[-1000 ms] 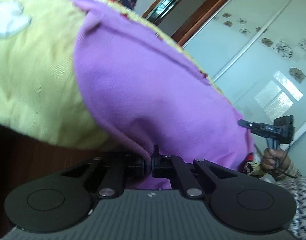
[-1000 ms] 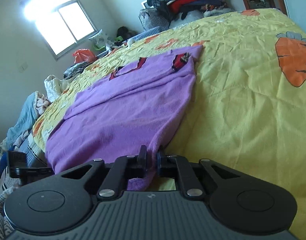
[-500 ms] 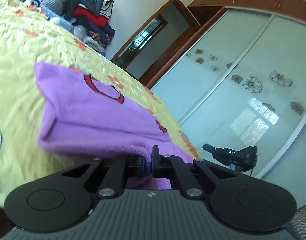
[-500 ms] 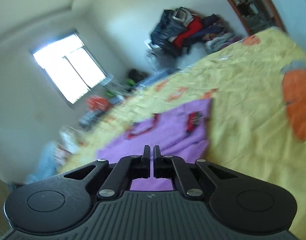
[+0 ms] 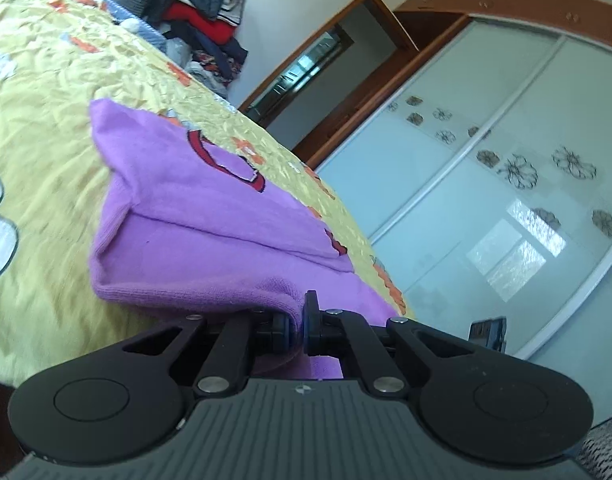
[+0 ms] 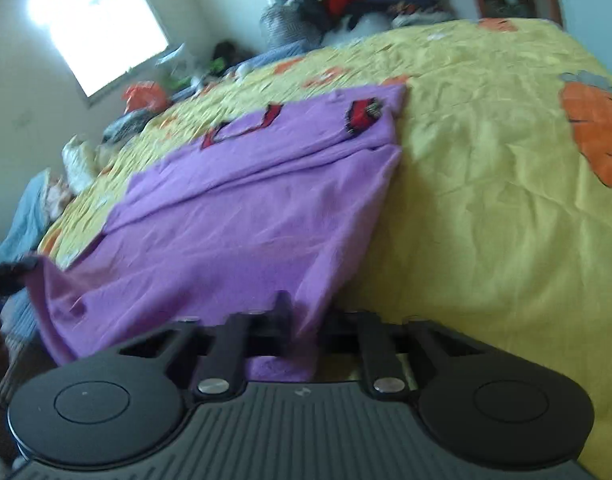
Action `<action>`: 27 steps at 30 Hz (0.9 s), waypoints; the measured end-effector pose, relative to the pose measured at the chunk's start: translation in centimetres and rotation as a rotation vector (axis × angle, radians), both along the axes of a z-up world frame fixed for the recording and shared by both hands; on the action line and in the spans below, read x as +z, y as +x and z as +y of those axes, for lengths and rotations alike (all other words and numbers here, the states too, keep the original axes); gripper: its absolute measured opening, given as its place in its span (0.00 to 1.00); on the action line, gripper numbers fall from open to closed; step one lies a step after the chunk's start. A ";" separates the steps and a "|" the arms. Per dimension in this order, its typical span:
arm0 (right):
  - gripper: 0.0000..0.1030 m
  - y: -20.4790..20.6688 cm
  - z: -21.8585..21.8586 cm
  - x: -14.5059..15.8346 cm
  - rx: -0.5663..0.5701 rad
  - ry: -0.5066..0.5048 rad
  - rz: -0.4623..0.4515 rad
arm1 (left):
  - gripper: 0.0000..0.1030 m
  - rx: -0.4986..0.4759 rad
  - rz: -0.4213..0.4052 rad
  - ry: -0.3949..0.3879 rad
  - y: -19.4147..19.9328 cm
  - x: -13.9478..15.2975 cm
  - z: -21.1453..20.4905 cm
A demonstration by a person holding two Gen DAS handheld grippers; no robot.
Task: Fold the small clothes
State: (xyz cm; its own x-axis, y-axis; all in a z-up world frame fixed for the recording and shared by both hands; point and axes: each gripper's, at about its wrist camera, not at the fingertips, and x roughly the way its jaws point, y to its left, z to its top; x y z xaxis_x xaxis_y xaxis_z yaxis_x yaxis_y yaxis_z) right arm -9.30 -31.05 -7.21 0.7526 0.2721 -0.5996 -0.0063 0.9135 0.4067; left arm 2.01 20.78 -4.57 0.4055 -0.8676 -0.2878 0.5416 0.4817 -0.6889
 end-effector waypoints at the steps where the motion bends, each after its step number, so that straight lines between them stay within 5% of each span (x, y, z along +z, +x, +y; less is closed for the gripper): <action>1: 0.05 -0.1 -0.1 -0.1 0.003 0.002 -0.010 | 0.05 0.005 0.005 -0.010 0.0 0.0 0.2; 11: 0.04 -0.2 -4.6 3.2 -0.062 0.345 -0.179 | 0.05 0.030 -0.004 -0.143 2.6 2.5 -0.5; 16: 0.01 2.0 -7.0 4.9 -0.106 0.325 -0.228 | 0.05 0.059 0.004 -0.125 6.5 2.3 -1.8; 20: 0.06 3.8 -7.3 4.4 -0.031 0.291 -0.110 | 0.05 0.081 0.052 -0.070 8.8 0.7 -2.3; 21: 0.16 3.9 -7.0 4.2 -0.044 0.243 -0.053 | 0.05 0.083 0.067 -0.065 9.0 0.2 -2.3; 23: 0.59 3.6 -6.6 3.5 -0.071 0.184 0.029 | 0.05 0.085 0.078 -0.049 9.0 -0.4 -2.0; 24: 0.98 3.3 -6.4 3.1 -0.070 0.159 0.040 | 0.05 0.088 0.080 -0.040 8.8 -0.6 -1.9; 27: 1.00 2.2 -6.4 2.0 -0.094 0.159 0.040 | 0.05 0.091 0.092 -0.030 8.4 -0.9 -1.3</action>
